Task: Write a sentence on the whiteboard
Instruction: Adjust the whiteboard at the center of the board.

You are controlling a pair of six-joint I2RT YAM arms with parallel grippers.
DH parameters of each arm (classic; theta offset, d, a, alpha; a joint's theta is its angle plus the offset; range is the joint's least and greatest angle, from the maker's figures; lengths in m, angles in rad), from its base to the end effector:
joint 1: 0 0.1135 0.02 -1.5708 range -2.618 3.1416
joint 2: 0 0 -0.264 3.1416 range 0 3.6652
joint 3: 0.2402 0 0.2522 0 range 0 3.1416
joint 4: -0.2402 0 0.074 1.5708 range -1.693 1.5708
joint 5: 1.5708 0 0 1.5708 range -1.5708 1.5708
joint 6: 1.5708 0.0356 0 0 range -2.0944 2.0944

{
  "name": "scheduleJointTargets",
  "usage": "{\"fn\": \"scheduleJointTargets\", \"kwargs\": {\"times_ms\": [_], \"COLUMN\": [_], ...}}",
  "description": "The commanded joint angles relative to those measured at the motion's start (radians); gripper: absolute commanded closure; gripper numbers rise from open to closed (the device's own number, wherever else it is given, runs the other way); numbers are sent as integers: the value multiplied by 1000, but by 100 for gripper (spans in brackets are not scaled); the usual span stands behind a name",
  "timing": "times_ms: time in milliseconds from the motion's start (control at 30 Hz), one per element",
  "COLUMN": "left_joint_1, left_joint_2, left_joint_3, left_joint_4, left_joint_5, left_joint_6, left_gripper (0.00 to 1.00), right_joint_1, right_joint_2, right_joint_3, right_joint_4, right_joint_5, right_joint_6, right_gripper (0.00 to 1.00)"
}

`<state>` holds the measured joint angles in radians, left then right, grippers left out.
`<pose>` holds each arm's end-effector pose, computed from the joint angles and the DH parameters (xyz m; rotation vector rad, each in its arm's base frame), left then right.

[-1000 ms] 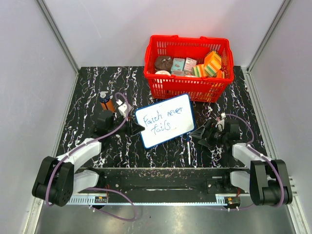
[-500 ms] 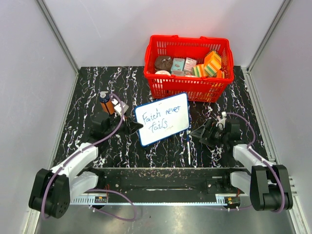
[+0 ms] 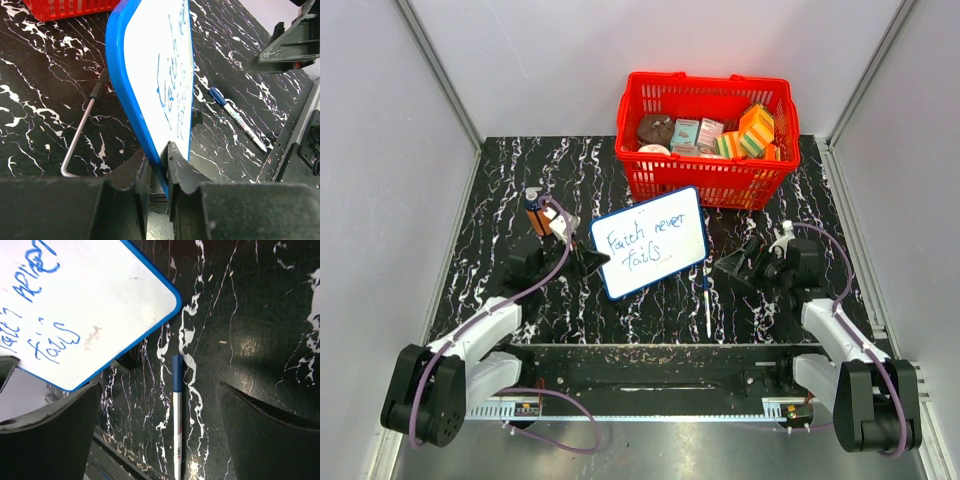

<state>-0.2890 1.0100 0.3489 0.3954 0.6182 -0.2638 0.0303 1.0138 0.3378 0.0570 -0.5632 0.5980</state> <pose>0.1946 -0.0794 0.2070 0.4717 1.8322 -0.9480 0.1932 0.0249 0.1707 0.3040 2.2239 0.9644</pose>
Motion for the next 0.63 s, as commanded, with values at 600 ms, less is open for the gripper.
{"fn": "scheduleJointTargets", "kwargs": {"times_ms": [600], "left_joint_1": [25], "left_joint_2": [144], "left_joint_3": [32], "left_joint_4": [8], "left_joint_5": [-106], "left_joint_6": [86], "left_gripper": [100], "right_joint_1": [-4], "right_joint_2": [-93], "right_joint_3": [69], "right_joint_4": [-48], "right_joint_5": [83], "right_joint_6": [-46], "right_gripper": [0]}}
